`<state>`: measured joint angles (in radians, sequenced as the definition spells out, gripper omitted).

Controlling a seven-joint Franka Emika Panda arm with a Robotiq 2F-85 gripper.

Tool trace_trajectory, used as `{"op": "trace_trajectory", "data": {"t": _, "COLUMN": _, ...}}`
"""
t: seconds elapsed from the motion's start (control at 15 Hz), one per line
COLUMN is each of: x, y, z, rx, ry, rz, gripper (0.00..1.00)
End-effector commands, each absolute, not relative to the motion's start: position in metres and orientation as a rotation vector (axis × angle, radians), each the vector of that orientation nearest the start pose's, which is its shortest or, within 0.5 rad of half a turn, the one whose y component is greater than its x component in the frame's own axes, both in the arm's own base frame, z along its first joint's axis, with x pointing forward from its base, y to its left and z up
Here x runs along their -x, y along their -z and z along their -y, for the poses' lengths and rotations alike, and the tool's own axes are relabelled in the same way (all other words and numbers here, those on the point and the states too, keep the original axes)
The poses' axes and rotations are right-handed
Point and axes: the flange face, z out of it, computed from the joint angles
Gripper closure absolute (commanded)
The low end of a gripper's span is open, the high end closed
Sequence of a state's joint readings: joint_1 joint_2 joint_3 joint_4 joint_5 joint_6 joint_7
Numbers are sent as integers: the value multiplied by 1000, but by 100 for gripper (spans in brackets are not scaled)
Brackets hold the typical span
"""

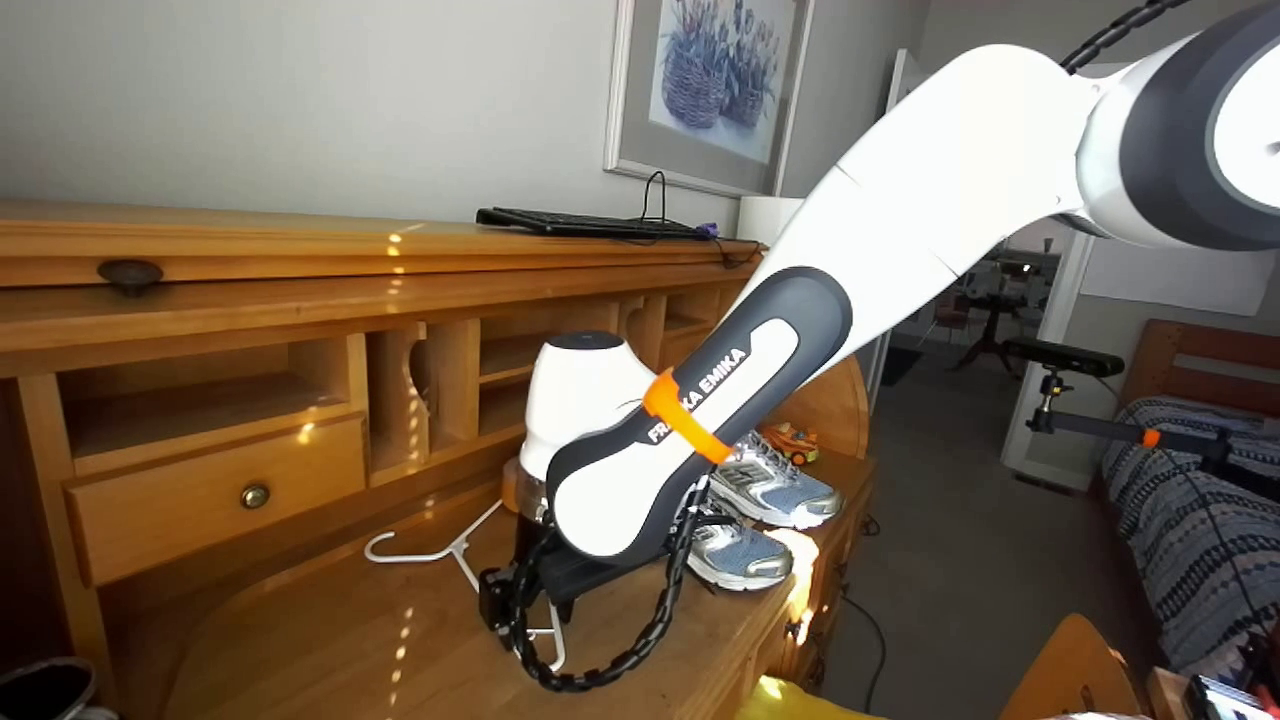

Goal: Hang the coat hanger on the left drawer

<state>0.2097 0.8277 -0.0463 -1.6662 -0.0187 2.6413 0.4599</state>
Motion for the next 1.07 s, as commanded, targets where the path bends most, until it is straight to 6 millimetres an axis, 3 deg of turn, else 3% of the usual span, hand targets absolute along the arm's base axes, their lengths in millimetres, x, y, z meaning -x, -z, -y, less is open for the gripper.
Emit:
{"op": "trace_trajectory", "data": {"t": 0.0, "x": -678, "y": -146, "z": -142, "rx": 3034, "ry": 203, "rz": -325, "gripper": 53}}
{"op": "trace_trajectory", "data": {"t": 0.53, "x": -660, "y": -180, "z": -194, "rx": 2958, "ry": 128, "rz": -181, "gripper": 53}}
{"op": "trace_trajectory", "data": {"t": 0.73, "x": -646, "y": -197, "z": -203, "rx": 2940, "ry": 53, "rz": 8, "gripper": 53}}
{"op": "trace_trajectory", "data": {"t": 1.0, "x": -625, "y": -217, "z": -197, "rx": 2886, "ry": -117, "rz": 248, "gripper": 53}}
